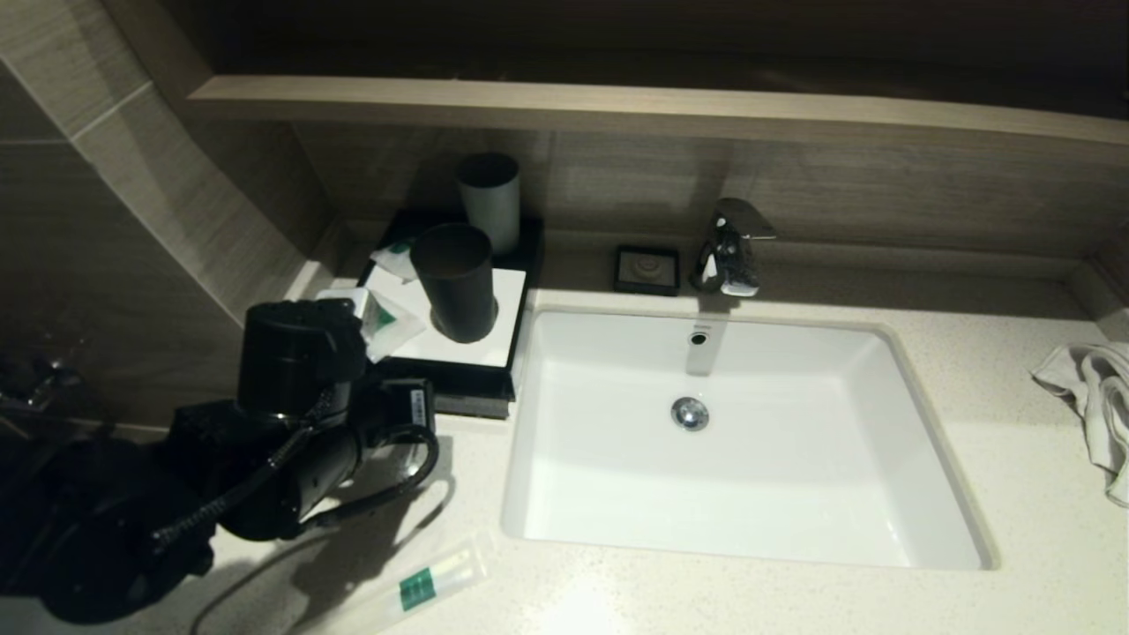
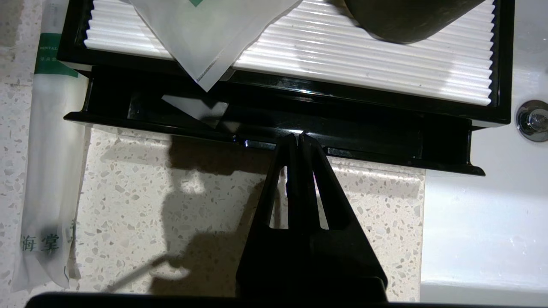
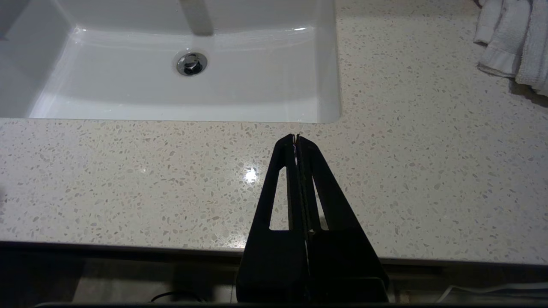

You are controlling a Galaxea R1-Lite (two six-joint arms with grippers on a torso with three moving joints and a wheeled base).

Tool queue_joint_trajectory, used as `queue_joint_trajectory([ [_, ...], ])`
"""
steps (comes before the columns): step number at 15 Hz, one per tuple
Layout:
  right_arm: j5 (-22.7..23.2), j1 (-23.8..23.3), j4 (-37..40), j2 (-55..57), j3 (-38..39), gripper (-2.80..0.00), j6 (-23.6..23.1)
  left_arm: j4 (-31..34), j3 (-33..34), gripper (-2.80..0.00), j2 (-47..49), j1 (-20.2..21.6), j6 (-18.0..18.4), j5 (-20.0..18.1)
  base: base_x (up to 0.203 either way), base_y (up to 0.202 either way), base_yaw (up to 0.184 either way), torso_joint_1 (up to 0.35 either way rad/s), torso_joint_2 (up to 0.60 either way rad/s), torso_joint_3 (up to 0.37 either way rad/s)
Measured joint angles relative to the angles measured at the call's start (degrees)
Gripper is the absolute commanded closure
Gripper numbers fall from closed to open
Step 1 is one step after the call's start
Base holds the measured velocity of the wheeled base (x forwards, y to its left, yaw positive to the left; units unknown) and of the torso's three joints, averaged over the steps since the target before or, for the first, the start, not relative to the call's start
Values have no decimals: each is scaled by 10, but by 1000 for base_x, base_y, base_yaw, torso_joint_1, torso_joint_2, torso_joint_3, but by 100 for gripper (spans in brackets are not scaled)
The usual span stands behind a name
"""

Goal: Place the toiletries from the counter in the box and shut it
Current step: Open the drawer

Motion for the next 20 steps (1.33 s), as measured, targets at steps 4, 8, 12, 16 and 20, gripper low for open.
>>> queue_joint_trajectory([
  [4,0,0,0,0,0,0,0,1,-6,0,10,1,0,2,0,0,0,0,0,0],
  [8,0,0,0,0,0,0,0,1,-5,0,10,3,1,1,0,0,0,0,0,0],
  [12,0,0,0,0,0,0,0,0,0,0,11,4,2,-1,0,0,0,0,0,0],
  [16,0,0,0,0,0,0,0,1,1,0,13,7,3,-4,0,0,0,0,0,0],
  [20,0,0,0,0,0,0,0,0,5,0,15,8,4,-5,0,0,0,0,0,0],
])
